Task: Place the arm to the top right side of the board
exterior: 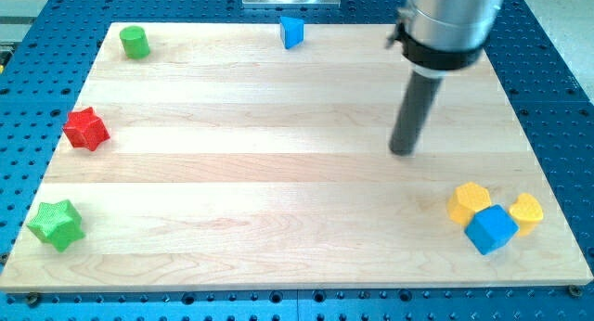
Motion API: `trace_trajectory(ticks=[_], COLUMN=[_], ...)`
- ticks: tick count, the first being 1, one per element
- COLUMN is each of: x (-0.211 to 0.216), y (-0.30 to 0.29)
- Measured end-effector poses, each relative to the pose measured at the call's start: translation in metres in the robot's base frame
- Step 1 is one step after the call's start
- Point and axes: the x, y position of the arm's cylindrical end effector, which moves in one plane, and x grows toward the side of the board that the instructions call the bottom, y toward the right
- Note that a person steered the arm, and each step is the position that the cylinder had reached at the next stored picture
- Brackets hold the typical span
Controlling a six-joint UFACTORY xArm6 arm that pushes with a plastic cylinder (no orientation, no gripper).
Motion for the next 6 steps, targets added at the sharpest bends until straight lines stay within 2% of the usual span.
trace_trajectory(ticks=[1, 2, 3, 4, 5, 6], x=[-0.083, -0.135, -0.135, -0.158, -0.206, -0.226], y=[-0.020, 0.004, 0.100, 0.170, 0.183, 0.160])
